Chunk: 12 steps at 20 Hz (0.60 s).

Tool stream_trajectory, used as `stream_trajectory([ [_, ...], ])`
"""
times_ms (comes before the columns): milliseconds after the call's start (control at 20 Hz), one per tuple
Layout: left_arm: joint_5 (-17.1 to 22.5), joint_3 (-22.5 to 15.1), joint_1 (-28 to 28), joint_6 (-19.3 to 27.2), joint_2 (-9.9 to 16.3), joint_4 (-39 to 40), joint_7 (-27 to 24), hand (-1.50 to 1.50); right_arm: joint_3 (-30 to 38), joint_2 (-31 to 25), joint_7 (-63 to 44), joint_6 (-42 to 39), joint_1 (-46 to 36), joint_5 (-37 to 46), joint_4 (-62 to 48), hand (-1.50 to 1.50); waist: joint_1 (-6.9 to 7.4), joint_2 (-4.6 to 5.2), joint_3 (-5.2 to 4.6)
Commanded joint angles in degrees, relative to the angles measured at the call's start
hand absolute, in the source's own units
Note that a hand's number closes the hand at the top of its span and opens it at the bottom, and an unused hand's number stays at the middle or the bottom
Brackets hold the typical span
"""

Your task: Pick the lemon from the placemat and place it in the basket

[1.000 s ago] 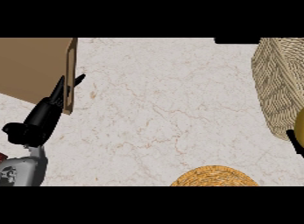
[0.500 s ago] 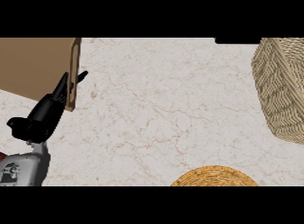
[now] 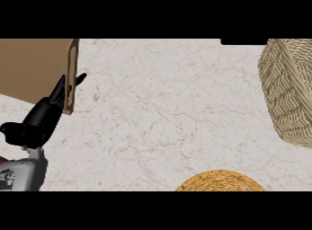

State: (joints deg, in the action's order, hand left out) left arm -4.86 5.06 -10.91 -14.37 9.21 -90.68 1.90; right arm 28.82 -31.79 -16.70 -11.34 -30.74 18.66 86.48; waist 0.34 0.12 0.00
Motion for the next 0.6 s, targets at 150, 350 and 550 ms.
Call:
stream_trajectory([
  [150,-0.6,-0.5,-0.5,0.5,-0.7,0.2,-0.5,0.0,-0.3,-1.7,13.7,7.6,-0.9,3.4,-13.1,1.5,0.06,-0.01,0.01],
  [350,-0.6,-0.7,3.0,-0.2,-0.5,-1.0,-1.7,0.0,-0.3,-2.6,20.7,12.1,-3.5,4.5,-21.9,1.5,0.37,0.0,0.01],
  [550,-0.5,-0.7,2.4,-1.2,0.1,0.0,-3.1,0.0,5.4,-2.1,22.0,15.7,-6.2,0.2,-28.1,1.5,0.5,0.1,0.04],
])
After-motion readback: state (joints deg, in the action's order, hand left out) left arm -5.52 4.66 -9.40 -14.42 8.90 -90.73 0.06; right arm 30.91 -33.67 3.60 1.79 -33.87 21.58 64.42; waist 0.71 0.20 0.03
